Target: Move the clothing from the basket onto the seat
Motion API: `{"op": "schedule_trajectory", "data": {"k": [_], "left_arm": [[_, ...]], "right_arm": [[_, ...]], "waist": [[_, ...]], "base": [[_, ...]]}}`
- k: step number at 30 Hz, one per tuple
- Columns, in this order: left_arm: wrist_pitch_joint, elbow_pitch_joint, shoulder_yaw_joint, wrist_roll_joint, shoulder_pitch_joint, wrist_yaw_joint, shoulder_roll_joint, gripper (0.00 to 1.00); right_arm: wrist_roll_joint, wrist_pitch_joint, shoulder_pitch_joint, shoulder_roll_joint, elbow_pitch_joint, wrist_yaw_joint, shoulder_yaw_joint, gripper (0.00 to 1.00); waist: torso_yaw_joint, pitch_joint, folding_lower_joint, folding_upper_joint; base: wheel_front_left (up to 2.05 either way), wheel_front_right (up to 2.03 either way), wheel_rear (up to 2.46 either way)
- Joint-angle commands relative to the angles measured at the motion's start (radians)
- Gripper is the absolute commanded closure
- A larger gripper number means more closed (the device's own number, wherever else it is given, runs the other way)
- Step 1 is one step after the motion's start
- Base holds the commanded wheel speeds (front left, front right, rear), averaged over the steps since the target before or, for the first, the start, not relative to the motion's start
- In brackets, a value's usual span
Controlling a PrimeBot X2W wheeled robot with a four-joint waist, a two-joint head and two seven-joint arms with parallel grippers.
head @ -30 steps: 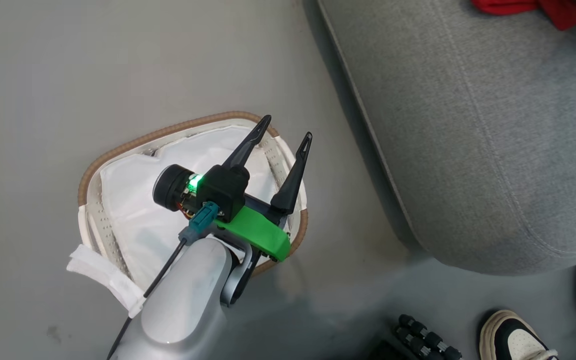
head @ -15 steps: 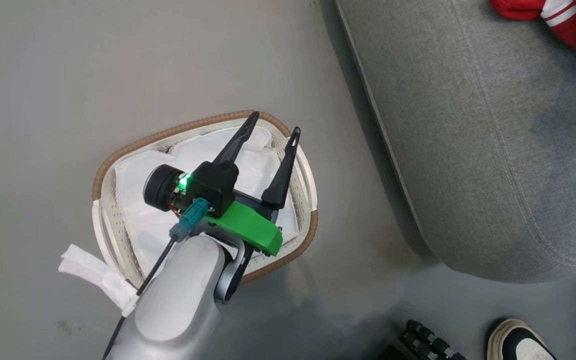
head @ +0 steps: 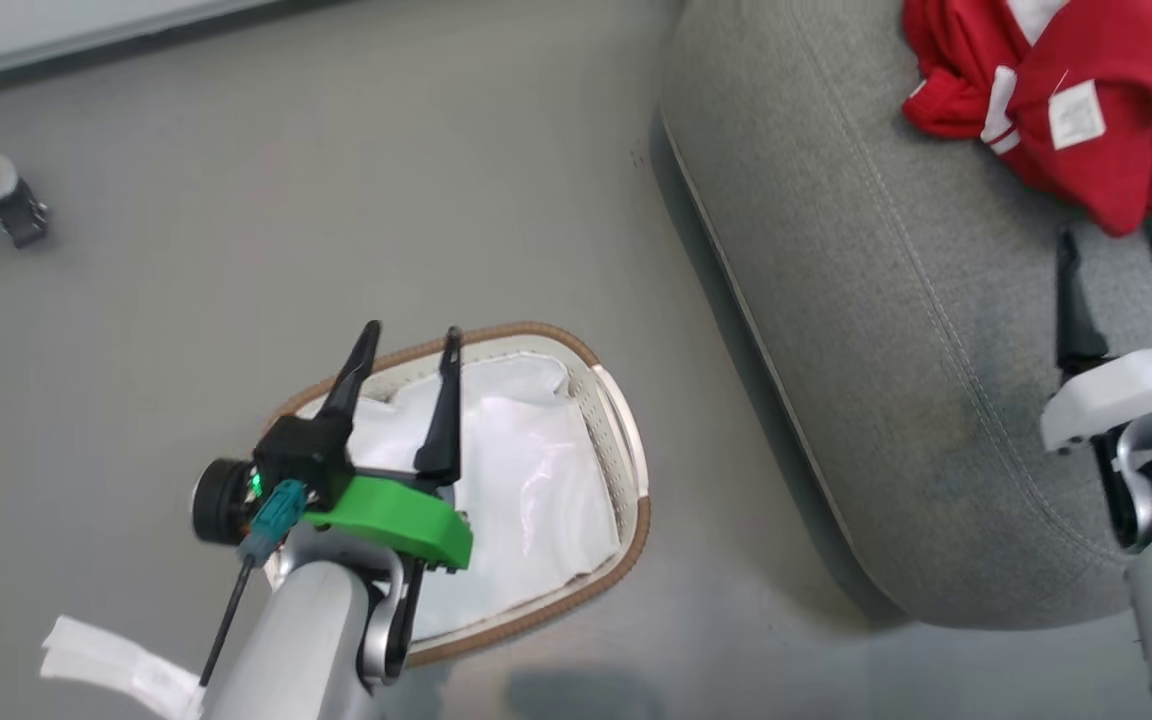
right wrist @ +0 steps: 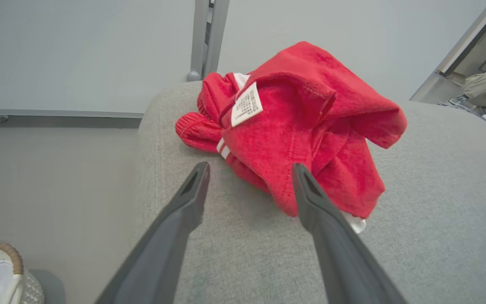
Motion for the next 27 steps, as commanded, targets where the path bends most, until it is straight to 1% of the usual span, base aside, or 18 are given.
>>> {"op": "schedule_trajectory", "data": {"k": [1,5,11,19,27], "left_arm": [[0.000,-0.009,0.021,0.012,0.033,0.012,0.005,0.00],[0.000,-0.023,0.085,0.030,0.081,0.034,0.005,0.00],[0.000,-0.034,0.160,0.045,0.144,0.059,0.005,0.00],[0.000,-0.037,0.222,0.064,0.213,0.081,0.004,0.00],[0.000,-0.057,0.263,0.077,0.283,0.084,0.004,0.00]], "right_arm": [[0.012,-0.001,0.026,0.014,-0.019,-0.001,0.014,0.00],[0.028,-0.001,0.063,0.058,-0.067,-0.001,0.043,0.00],[0.028,-0.001,0.091,0.109,-0.095,-0.001,0.086,0.00],[0.030,-0.001,0.128,0.146,-0.112,-0.001,0.108,0.00],[0.031,-0.001,0.196,0.171,-0.120,-0.001,0.129,0.00]], "waist": [[0.048,-0.075,0.0000,0.0000],[0.084,-0.108,0.0000,0.0000],[0.135,-0.146,0.0000,0.0000],[0.186,-0.203,0.0000,0.0000],[0.205,-0.269,0.0000,0.0000]], "base": [[0.00,0.00,0.00],[0.00,0.00,0.00],[0.00,0.00,0.00],[0.00,0.00,0.00],[0.00,0.00,0.00]]}}
